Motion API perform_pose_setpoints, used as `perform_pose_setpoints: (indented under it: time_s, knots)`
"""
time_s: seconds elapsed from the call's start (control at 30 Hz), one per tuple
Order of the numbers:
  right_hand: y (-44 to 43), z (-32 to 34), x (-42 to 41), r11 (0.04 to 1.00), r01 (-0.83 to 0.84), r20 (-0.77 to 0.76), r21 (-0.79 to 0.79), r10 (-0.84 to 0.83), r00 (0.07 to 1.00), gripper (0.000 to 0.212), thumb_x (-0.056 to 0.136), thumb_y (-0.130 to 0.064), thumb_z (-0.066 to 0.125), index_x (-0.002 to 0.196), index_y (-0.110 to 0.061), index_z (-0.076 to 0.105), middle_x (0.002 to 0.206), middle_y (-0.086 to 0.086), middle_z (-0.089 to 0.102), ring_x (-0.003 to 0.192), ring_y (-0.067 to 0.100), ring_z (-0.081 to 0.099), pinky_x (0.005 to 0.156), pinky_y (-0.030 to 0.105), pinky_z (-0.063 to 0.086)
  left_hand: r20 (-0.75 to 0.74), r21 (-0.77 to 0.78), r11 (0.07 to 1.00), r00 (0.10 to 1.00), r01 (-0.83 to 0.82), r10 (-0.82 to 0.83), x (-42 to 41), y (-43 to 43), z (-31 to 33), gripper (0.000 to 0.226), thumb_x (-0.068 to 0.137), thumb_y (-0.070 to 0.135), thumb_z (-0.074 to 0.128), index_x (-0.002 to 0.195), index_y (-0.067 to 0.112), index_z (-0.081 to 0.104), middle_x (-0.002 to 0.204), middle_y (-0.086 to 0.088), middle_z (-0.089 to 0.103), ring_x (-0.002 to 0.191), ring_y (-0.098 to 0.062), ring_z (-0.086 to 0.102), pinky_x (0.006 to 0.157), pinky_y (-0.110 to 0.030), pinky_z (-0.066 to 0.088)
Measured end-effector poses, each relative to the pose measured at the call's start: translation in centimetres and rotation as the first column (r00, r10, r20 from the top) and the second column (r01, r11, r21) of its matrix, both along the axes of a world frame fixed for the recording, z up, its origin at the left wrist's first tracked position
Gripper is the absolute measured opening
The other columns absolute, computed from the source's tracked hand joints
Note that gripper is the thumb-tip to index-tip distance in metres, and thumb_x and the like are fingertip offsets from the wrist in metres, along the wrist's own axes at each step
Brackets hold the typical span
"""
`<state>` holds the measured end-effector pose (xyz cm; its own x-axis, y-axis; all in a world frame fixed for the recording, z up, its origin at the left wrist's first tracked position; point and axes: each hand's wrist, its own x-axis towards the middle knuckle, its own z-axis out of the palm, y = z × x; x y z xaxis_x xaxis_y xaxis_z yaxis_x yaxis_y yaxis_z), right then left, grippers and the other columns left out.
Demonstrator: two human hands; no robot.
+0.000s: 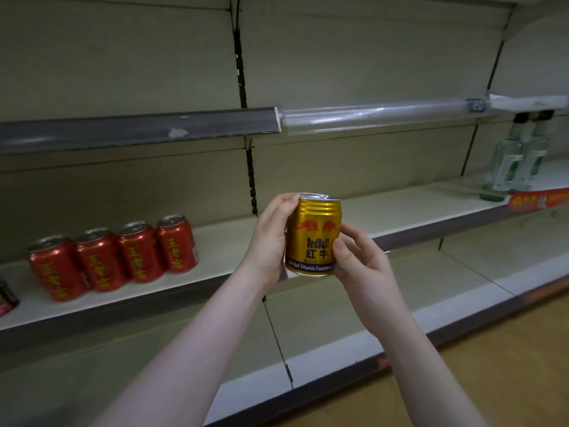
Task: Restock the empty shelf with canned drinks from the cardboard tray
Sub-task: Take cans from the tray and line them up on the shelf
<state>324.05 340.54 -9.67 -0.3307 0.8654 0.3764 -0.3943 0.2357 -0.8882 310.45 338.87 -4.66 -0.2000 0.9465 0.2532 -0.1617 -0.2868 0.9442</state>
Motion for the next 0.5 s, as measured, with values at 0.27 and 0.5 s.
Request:
perform_pose_setpoints:
  time_s: [0.27, 0.5]
  knots:
    - [1.8, -0.3, -4.5, 0.995, 0.100, 0.080, -0.025, -0.098, 0.992, 0.036, 0.090, -0.021, 0.053, 0.126, -0.017, 0.052, 0.115, 0.008, 0.065, 0.106, 0.021, 0.064, 0.091, 0.034, 0.053, -0.156, -0.101, 0.954, 0.951, -0.283, 0.266, -3.6, 0.8, -0.7, 0.026, 0.088, 0.043, 0.055, 0.083, 0.018, 0.050, 0.105, -0.010, 0.063, 0.100, -0.024, 0.061, 0.089, -0.041, 0.052]
    - [4.3, -0.7, -8.3, 0.995, 0.097, 0.116, -0.023, -0.093, 0.989, 0.034, 0.093, -0.008, 0.051, 0.124, -0.023, 0.050, 0.101, 0.005, 0.071, 0.098, 0.018, 0.068, 0.086, 0.029, 0.055, -0.127, -0.097, 0.939, 0.940, -0.330, 0.317, -6.4, 2.2, -1.7, 0.022, 0.089, 0.036, 0.057, 0.097, 0.015, 0.055, 0.101, 0.002, 0.061, 0.093, -0.007, 0.056, 0.074, -0.027, 0.047]
